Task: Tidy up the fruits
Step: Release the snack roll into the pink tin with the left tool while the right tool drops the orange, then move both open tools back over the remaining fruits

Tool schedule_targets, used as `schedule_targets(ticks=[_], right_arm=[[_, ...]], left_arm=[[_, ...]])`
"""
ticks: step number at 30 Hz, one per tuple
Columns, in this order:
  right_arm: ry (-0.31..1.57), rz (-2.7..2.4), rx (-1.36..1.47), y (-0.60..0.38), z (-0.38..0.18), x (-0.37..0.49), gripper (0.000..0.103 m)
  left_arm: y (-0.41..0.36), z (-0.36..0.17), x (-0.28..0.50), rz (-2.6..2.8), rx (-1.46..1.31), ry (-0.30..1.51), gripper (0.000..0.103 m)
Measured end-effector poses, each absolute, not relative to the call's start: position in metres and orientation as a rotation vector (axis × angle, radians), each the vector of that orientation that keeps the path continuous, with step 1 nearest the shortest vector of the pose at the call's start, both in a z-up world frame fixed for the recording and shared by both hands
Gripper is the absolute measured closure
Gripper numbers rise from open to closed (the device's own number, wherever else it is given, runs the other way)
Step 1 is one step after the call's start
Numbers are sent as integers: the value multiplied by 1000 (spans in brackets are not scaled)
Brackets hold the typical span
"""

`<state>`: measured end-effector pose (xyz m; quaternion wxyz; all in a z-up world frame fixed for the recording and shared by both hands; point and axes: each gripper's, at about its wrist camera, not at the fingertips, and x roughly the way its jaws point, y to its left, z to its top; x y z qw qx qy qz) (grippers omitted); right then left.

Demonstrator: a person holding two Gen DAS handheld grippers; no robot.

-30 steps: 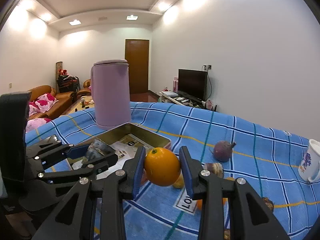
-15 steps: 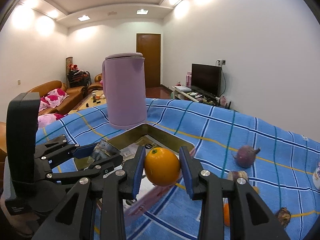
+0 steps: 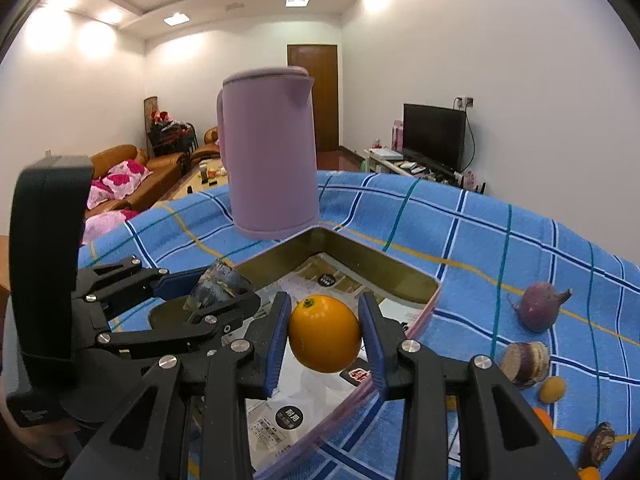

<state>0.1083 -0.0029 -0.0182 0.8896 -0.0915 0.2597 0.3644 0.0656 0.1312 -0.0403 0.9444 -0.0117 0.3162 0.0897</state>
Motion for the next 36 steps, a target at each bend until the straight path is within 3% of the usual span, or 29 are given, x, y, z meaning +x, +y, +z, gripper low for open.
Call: schedule_targets(ticks=[14,16,18,22,36], right_arm=[[599,763,-188,-2,-31,118,63],[594,754,-182,-6,-29,117,59],[585,732,-172,-11,-27,117,50],[589,723,-139,-24,-24,116,40],[488,464,-150,-144,-1,76,40]], left_arm=[[127,-41,68,234,28,651,60],[127,-39,65,267,32,638,41],[130,-38,63,289,21,625,34],[125,-36,59,271,21,617,34],[36,-16,45,68,49,540,31]])
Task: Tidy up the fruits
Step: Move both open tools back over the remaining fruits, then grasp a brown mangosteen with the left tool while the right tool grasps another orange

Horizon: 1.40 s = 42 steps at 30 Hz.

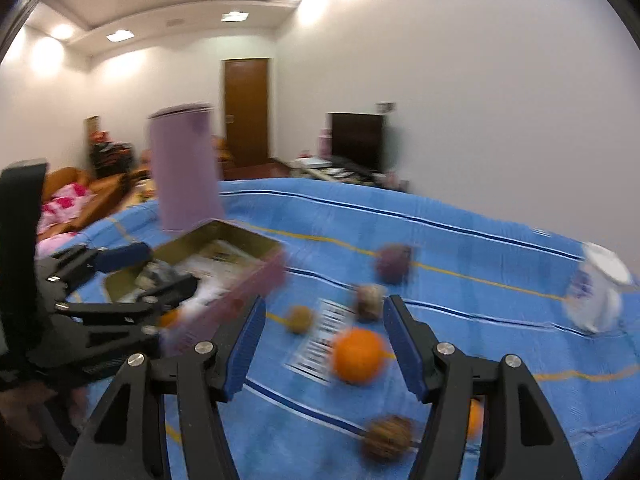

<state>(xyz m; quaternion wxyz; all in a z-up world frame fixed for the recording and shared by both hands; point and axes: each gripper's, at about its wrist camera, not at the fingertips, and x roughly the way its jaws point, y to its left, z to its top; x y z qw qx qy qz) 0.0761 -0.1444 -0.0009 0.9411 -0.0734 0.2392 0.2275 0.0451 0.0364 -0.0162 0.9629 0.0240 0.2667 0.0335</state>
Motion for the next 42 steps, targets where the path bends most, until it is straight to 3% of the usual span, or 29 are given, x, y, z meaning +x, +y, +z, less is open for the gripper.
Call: schedule_targets(ticks=[18,21,24,27,33,37,42], right_arm=[[579,189,-4,-260,-24,85,40],[582,194,6,-262,-25,85,40],[594,198,19,-264,-26,87,40],[601,200,20,-264,-27,88,40],[610,195,10,-261,-28,89,40],[611,189,18,-262,-28,90,40],[614,190,18,-263,-29,90,40]], left_arm=[[-99,-44,71,-301,115,729,32],[-107,-50,77,-332,126,781,44],[-111,-53,79,-379,116,809,48],[-115,-52,75,-419,119,808,67],[-113,-54,78,-424,97,813,62],[-113,-54,77,-400,103,806,47],[-117,-53,76,-407,116,800,44]])
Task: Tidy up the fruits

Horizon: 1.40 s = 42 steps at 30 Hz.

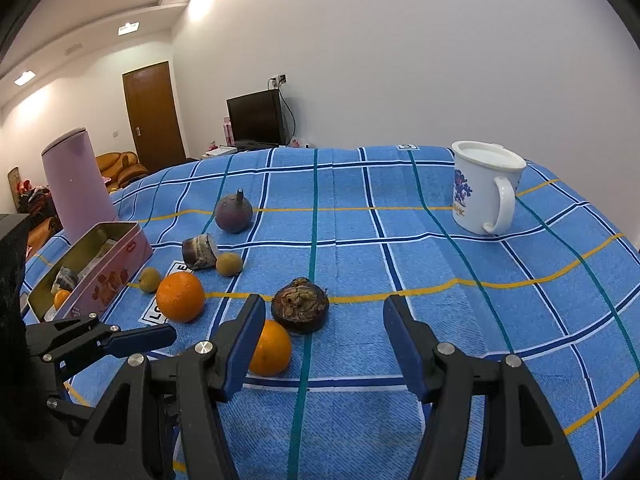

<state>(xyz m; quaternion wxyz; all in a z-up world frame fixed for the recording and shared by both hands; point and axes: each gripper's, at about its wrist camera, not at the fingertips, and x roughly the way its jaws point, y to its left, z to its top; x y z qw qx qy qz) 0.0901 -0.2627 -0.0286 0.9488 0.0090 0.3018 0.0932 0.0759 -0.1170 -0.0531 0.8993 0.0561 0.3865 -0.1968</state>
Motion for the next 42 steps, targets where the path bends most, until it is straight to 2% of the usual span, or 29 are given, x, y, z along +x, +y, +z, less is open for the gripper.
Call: schedule_targets(ticks=[2,4,12,24,29,42], right_arm=[[616,188,13,-262,-29,90,40],[617,188,7,-262,-29,90,40],[632,221,-16,-255,-30,92,40],[783,327,-85,-230,-50,112,40],[846,359,-97,-223,-58,119,63],[743,410,-90,-225,-44,104,65]], left_arm=[[-120,-58,81,-396,129,834,46],[-119,-59,85,-404,112,854,60],[-102,-51,78,-353,112,775,62],[-66,-42,76,-269,10,700,62],[-65,-41,75,-264,6,691,62],[-60,-35,66,-226,-6,630,62]])
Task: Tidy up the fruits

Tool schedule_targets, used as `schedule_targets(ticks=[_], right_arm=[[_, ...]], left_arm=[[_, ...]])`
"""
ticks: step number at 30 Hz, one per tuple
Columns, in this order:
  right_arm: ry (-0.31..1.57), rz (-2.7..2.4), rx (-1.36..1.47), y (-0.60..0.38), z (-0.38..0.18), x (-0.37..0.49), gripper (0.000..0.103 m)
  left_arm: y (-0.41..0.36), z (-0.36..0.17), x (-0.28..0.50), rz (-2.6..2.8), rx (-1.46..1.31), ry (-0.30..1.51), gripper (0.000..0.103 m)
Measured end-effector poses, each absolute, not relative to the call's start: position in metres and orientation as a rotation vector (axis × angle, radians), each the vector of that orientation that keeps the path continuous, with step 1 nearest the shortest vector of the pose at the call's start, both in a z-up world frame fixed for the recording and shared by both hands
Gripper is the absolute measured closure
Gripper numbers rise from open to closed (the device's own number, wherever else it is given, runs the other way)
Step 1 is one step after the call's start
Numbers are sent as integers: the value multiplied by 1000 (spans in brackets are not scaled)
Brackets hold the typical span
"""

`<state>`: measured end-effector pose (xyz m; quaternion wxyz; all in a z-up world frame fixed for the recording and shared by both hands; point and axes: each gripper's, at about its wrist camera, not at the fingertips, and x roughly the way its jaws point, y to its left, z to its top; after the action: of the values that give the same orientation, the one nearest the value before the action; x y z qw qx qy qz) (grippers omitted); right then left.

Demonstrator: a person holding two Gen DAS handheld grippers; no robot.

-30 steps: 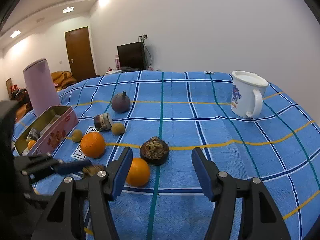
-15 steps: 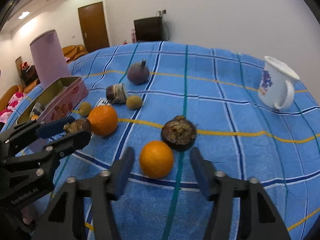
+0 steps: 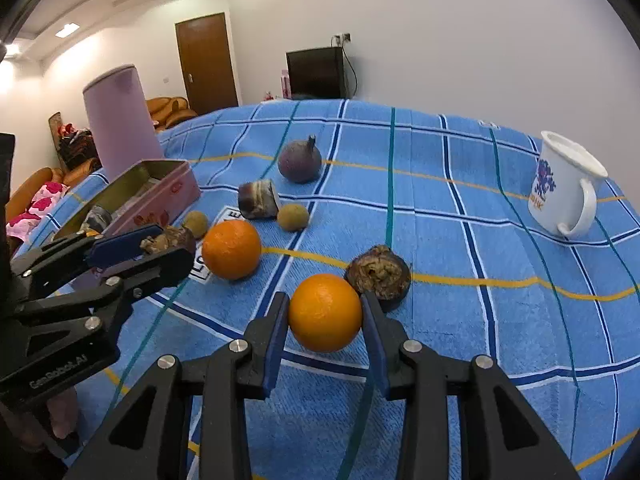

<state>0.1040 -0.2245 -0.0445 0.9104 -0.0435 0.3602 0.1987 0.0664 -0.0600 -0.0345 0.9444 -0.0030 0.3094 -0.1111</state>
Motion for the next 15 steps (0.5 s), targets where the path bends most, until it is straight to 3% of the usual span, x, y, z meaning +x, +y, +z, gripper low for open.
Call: schedule_targets(ticks=[15], right_arm=[[598,427,-106,-225,-29,82,65]], left_arm=[[-60,-26,54,-200,13,550,62]])
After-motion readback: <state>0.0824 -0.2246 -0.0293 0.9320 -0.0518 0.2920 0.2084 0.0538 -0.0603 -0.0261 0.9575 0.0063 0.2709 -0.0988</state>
